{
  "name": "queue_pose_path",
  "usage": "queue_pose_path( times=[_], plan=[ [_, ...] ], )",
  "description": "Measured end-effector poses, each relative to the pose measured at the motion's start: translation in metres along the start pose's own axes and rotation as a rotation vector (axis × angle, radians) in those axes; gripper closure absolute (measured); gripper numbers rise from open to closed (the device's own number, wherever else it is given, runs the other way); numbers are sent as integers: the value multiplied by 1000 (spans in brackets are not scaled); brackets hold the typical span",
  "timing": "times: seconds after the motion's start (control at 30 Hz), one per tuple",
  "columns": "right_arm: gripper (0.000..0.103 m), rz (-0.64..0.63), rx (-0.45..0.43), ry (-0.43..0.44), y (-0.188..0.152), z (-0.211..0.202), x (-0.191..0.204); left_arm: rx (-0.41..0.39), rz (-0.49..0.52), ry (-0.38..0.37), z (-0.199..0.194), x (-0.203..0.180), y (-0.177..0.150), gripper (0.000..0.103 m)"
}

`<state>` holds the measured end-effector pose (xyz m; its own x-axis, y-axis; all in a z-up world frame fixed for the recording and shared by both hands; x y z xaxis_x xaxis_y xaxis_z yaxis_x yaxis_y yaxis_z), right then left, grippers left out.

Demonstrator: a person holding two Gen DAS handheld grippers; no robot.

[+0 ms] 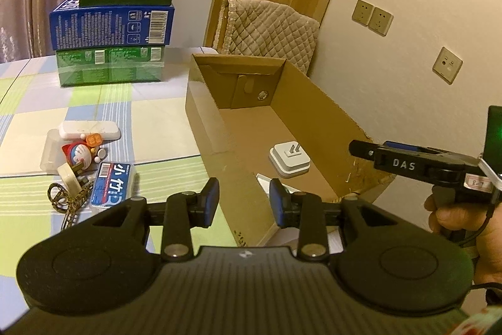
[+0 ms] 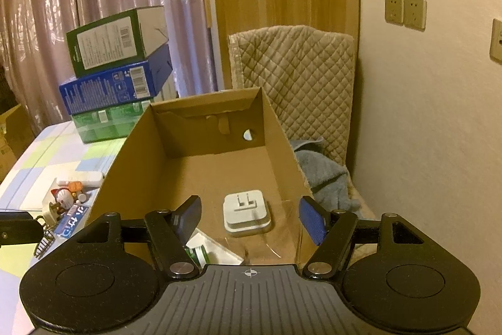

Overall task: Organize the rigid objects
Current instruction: 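Lower the jar and rack into the box and open both grippers, then withdraw both grippers from the box back over the table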

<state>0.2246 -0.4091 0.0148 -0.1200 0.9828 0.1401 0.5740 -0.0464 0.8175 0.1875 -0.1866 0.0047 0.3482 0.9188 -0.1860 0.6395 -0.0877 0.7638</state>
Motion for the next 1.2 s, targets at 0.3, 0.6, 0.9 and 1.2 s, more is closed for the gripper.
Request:
queue_pose_path(
  times=[0.3, 0.6, 0.9, 1.2],
  plan=[
    [28, 16, -47, 2, 6, -20, 2, 0, -24, 13, -10, 12, -6, 72],
    [28, 19, -83, 55, 6, -55, 30, -19, -46, 43, -32, 29, -13, 72],
    [27, -24, -84, 157, -9, -83, 91, -28, -59, 118, -63, 64, -31, 71],
    [27, -55, -43, 233, -33, -89, 144, -22, -85, 226, -95, 116, -56, 68]
  ],
)
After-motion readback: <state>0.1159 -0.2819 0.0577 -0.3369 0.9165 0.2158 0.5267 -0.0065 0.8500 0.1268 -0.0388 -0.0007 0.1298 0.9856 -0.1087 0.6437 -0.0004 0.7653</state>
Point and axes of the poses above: each gripper's, at about its wrist camera, not at the fingertips, and z roughly the way its jaws point, x to its left, y to its top, the point moved 6 cm from there along z, roughly the way its jaws point, and after that the axes turned 4 degrees about z, right-handed, at the moved point
